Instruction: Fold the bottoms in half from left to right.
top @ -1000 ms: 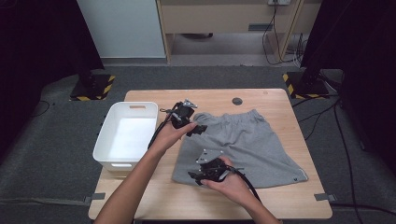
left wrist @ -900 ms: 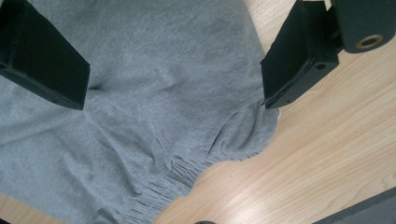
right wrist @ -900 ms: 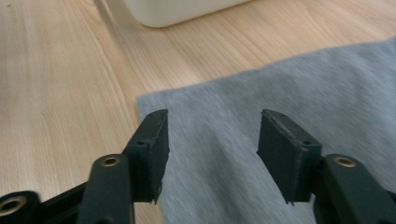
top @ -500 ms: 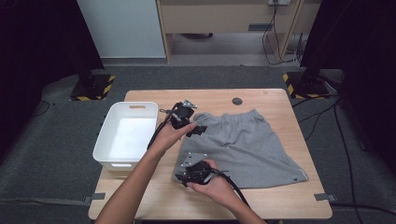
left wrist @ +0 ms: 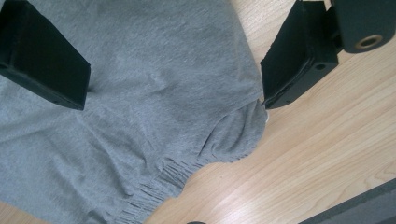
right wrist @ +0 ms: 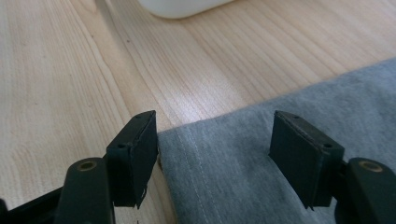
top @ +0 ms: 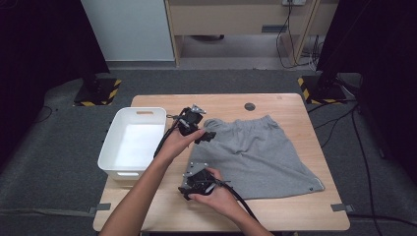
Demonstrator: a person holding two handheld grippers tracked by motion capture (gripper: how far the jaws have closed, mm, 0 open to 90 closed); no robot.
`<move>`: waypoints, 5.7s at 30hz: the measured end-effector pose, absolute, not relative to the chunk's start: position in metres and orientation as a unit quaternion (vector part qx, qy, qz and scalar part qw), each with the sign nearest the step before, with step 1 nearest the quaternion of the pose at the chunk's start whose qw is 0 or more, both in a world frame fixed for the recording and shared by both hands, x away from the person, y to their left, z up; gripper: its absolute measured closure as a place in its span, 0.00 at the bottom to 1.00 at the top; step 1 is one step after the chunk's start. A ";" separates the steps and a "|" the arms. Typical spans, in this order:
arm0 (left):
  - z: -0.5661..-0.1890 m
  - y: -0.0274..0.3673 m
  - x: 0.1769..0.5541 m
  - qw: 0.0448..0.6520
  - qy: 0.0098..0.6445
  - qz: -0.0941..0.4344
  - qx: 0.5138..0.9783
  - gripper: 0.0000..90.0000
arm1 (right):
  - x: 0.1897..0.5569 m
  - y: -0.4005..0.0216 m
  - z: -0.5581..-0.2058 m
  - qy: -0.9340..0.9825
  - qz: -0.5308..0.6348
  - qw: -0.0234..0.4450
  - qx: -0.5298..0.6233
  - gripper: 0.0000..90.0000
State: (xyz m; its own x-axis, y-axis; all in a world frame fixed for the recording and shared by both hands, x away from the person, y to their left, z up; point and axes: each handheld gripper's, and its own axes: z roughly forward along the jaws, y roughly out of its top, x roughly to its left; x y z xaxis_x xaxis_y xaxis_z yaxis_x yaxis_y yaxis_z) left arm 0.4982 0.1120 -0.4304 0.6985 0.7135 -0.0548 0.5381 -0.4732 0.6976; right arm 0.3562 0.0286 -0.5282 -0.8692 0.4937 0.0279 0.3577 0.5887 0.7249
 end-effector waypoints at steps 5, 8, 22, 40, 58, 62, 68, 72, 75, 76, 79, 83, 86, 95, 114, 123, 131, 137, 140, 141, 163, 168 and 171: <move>-0.430 0.114 0.498 0.359 0.370 0.123 0.848 0.08 | 0.357 0.030 -0.531 0.890 0.378 0.095 0.237 0.42; -0.429 0.115 0.498 0.356 0.373 0.127 0.847 0.08 | 0.359 0.027 -0.530 0.889 0.379 0.099 0.236 0.56; -0.435 0.112 0.504 0.356 0.377 0.132 0.845 0.15 | 0.358 -0.002 -0.522 0.880 0.400 0.078 0.243 0.91; -0.465 0.104 0.531 0.317 0.394 0.194 0.840 0.59 | 0.337 -0.036 -0.521 0.889 0.401 0.055 0.215 0.91; -0.501 0.111 0.553 0.322 0.432 0.152 0.829 0.70 | 0.341 -0.034 -0.522 0.881 0.420 0.044 0.215 0.91; -0.495 0.113 0.552 0.338 0.427 0.146 0.826 0.70 | 0.341 -0.032 -0.523 0.880 0.420 0.044 0.217 0.91; -0.498 0.107 0.550 0.331 0.417 0.141 0.834 0.74 | 0.340 -0.031 -0.522 0.880 0.421 0.046 0.216 0.91; -0.505 0.109 0.554 0.321 0.426 0.140 0.834 0.74 | 0.341 -0.032 -0.521 0.879 0.421 0.046 0.218 0.91; -0.507 0.110 0.556 0.317 0.431 0.142 0.833 0.72 | 0.340 -0.032 -0.518 0.877 0.426 0.048 0.216 0.91; -0.509 0.111 0.556 0.314 0.432 0.146 0.833 0.71 | 0.340 -0.032 -0.518 0.877 0.426 0.049 0.216 0.91; -0.510 0.113 0.557 0.313 0.436 0.149 0.831 0.65 | 0.341 -0.029 -0.516 0.875 0.429 0.049 0.217 0.91; -0.514 0.113 0.557 0.301 0.429 0.147 0.839 0.64 | 0.340 -0.024 -0.515 0.875 0.431 0.048 0.216 0.91; -0.519 0.114 0.556 0.303 0.427 0.138 0.841 0.65 | 0.340 -0.020 -0.513 0.874 0.433 0.048 0.215 0.91; -0.520 0.112 0.552 0.310 0.416 0.132 0.845 0.77 | 0.340 -0.023 -0.510 0.872 0.435 0.051 0.217 0.91; -0.482 0.113 0.546 0.339 0.410 0.151 0.833 0.95 | 0.338 -0.027 -0.491 0.856 0.465 0.058 0.220 0.91; -0.450 0.104 0.540 0.349 0.386 0.157 0.839 0.95 | 0.335 -0.030 -0.474 0.843 0.487 0.063 0.219 0.92; -0.430 0.108 0.540 0.343 0.371 0.163 0.847 0.95 | 0.333 -0.021 -0.462 0.832 0.508 0.058 0.218 0.92; -0.420 0.120 0.543 0.346 0.371 0.163 0.846 0.96 | 0.333 -0.012 -0.451 0.825 0.520 0.060 0.214 0.92; -0.417 0.126 0.545 0.346 0.373 0.159 0.846 0.96 | 0.334 -0.007 -0.445 0.820 0.526 0.064 0.215 0.92; -0.416 0.127 0.546 0.347 0.374 0.160 0.845 0.96 | 0.335 -0.005 -0.444 0.819 0.528 0.064 0.215 0.92; -0.398 0.143 0.543 0.342 0.366 0.160 0.850 0.96 | 0.336 0.014 -0.425 0.810 0.546 0.072 0.204 0.92; -0.393 0.148 0.542 0.330 0.366 0.169 0.854 0.96 | 0.332 0.018 -0.422 0.808 0.550 0.070 0.197 0.92; -0.388 0.153 0.542 0.332 0.367 0.172 0.852 0.96 | 0.332 0.021 -0.419 0.805 0.555 0.068 0.197 0.92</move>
